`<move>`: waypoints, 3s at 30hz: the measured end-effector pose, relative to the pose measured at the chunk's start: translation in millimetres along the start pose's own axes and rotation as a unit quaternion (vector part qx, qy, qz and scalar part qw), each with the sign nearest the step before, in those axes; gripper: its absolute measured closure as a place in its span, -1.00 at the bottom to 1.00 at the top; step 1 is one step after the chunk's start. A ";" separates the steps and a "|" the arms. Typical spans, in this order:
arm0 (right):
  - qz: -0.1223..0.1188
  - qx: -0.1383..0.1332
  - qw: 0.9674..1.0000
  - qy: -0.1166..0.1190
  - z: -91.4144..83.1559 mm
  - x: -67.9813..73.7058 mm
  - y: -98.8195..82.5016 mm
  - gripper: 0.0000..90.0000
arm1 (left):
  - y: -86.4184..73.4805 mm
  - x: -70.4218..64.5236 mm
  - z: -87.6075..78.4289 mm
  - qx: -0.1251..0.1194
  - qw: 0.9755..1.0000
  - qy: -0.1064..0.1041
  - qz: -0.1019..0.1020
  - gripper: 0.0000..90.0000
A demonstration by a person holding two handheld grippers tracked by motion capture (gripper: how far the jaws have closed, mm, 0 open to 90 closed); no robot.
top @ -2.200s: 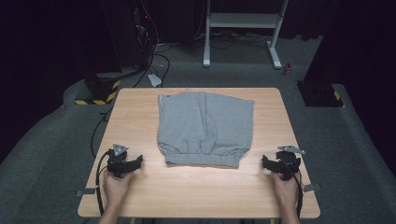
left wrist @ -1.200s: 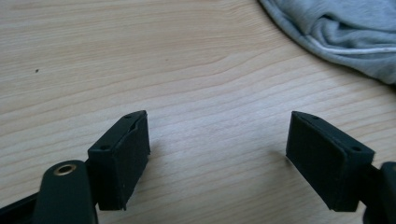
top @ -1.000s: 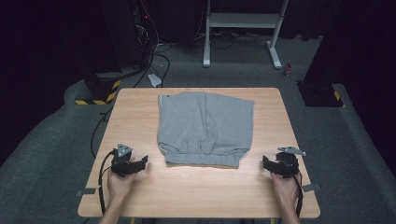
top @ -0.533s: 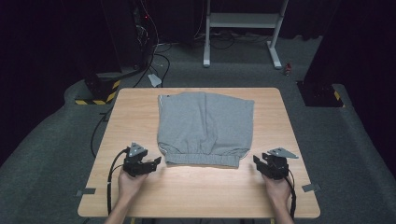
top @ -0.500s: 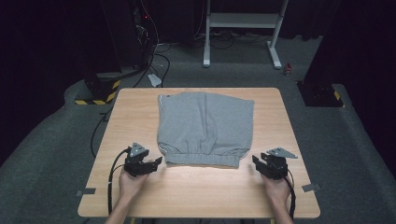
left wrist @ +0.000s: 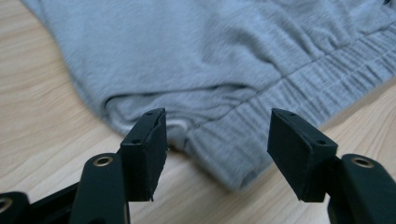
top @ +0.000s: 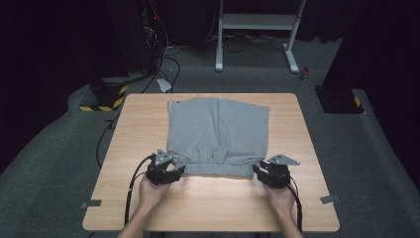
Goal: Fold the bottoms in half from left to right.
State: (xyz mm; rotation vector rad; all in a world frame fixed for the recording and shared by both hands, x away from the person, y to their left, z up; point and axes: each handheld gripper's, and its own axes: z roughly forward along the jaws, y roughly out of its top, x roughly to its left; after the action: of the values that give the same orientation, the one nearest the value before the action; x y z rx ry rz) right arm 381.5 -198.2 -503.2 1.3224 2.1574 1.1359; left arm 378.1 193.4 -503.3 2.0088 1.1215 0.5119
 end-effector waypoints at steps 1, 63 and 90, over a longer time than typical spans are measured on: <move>-0.002 -0.001 1.000 0.001 0.6 1.5 1.0 0.39 | 1.7 -1.2 1.2 -0.003 1.000 -0.002 0.001 -0.15; -0.072 0.033 0.996 -0.030 9.7 42.9 -19.7 0.37 | -27.1 -31.7 4.7 0.003 1.000 -0.009 0.007 -0.12; -0.057 0.023 0.998 -0.028 -22.2 61.4 -49.6 0.37 | -42.5 -46.2 -13.5 0.005 0.999 -0.030 0.013 -0.12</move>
State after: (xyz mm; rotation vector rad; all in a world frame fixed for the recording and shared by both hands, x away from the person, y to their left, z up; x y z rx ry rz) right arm 308.4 -166.7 -522.7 1.2192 2.1994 0.9996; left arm 321.8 173.7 -527.0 2.0362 1.0644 0.4569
